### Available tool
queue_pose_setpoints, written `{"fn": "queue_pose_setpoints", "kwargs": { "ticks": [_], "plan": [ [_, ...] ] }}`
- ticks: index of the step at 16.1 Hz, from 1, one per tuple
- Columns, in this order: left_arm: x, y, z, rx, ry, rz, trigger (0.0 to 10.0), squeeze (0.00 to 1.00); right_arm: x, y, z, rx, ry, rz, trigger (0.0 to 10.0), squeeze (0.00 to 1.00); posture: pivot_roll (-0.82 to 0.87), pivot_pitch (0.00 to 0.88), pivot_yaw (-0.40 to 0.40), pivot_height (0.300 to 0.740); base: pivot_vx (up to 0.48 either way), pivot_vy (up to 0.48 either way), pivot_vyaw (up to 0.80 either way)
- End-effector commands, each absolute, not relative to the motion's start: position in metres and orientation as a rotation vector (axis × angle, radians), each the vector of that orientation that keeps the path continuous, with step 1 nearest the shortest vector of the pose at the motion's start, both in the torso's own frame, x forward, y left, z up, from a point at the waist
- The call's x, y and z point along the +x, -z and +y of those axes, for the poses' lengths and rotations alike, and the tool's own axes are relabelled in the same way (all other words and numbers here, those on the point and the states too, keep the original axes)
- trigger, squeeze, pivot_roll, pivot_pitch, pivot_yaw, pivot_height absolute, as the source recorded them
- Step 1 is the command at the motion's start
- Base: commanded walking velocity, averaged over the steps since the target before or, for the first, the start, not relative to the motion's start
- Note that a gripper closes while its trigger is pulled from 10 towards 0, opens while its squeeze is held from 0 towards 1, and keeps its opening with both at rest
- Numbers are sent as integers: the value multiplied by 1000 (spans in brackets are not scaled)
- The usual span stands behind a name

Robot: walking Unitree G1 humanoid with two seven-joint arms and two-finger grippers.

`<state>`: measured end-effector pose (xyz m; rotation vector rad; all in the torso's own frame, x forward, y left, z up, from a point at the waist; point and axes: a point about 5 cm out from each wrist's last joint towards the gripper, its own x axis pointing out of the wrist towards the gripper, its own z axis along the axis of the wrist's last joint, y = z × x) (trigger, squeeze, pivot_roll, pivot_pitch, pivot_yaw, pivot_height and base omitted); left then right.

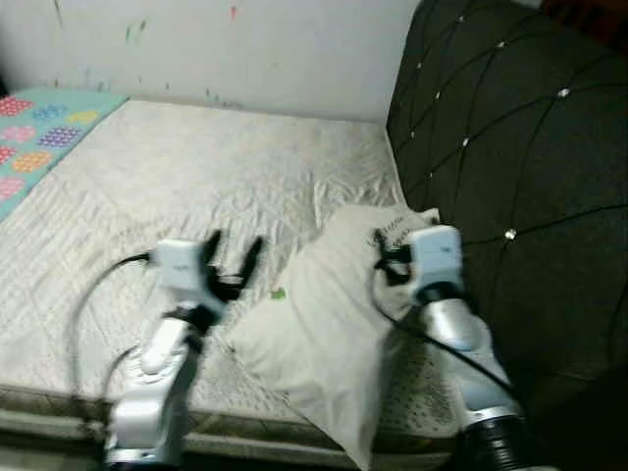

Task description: Clean up the room

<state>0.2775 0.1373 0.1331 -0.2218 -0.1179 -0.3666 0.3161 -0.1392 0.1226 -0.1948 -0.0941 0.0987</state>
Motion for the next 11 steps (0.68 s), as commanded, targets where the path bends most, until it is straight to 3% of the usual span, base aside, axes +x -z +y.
{"fn": "queue_pose_setpoints", "kwargs": {
  "ticks": [1, 11],
  "plan": [
    [278, -131, 143, -206, 335, -98, 10000, 0, 316, -123, -136, -179, -115, -93, 10000, 0, -6, 0, -78, 740, 0, 0, 0],
    [273, -126, 141, -214, 327, -70, 10000, 0, 306, -106, -119, -161, -249, -5, 10000, 0, 2, 26, -88, 740, 0, 0, 0]
  ]
}}
